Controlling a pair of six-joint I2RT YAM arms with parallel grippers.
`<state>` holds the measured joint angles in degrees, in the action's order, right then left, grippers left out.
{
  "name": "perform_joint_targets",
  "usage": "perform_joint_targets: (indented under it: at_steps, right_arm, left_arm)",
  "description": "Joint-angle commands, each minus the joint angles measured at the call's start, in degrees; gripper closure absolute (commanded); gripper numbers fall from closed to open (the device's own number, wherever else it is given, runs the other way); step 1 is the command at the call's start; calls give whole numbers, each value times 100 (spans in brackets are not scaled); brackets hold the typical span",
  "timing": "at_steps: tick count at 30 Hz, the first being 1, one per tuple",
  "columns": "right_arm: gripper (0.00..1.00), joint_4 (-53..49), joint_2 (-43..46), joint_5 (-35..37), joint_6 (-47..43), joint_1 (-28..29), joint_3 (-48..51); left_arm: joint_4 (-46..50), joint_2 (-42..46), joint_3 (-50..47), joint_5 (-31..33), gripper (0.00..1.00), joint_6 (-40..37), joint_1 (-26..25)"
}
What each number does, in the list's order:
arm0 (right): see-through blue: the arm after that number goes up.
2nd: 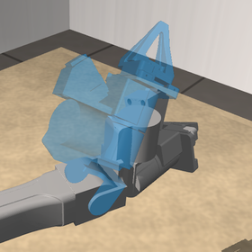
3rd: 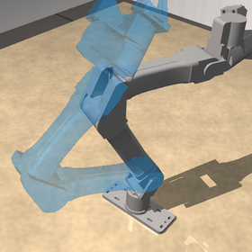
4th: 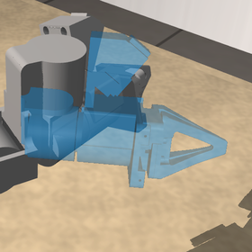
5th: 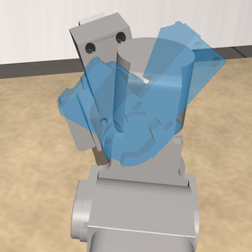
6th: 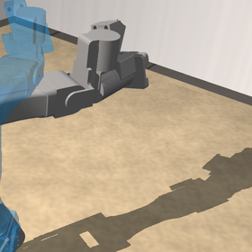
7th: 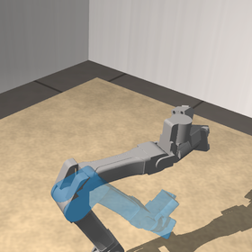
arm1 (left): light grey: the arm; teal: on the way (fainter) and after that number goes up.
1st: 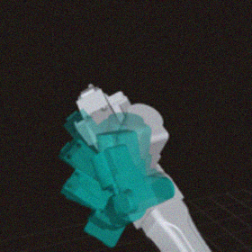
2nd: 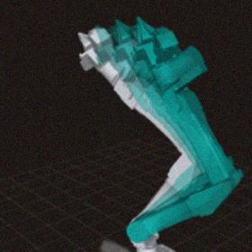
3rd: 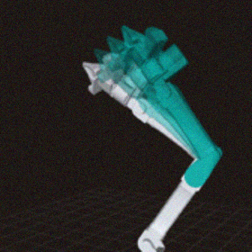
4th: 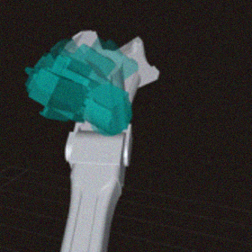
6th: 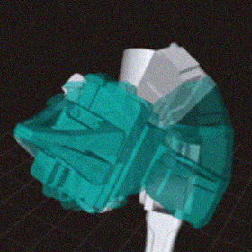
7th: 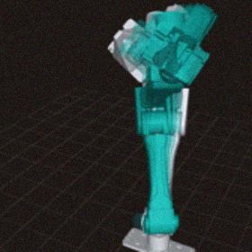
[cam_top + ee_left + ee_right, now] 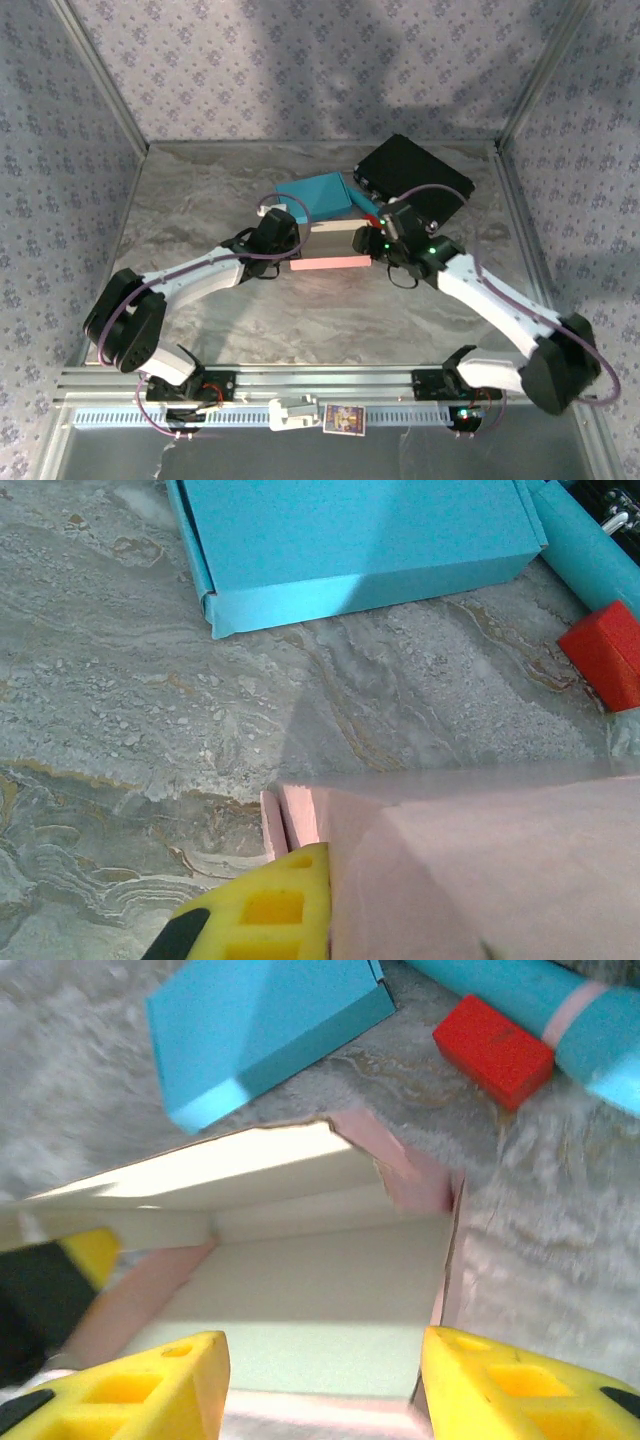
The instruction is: Fold the paper box
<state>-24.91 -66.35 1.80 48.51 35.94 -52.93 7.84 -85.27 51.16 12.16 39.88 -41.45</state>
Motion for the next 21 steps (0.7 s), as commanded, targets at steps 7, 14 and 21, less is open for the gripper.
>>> perform_joint_targets:
  at_steps: [7,14,21]
  right_arm:
    - [48,-350,727,497,4796,204,-117]
    - [46,-1865,-983,230,6403,386,-2227]
    - [45,-2287,-2213,-304,6821,228,-3073]
  left_arm:
    - [431,-78,-52,290,100,275,-227]
    - [478,-9,-71,494,100,344,-276]
    - [404,-9,-153,596,100,475,-319]
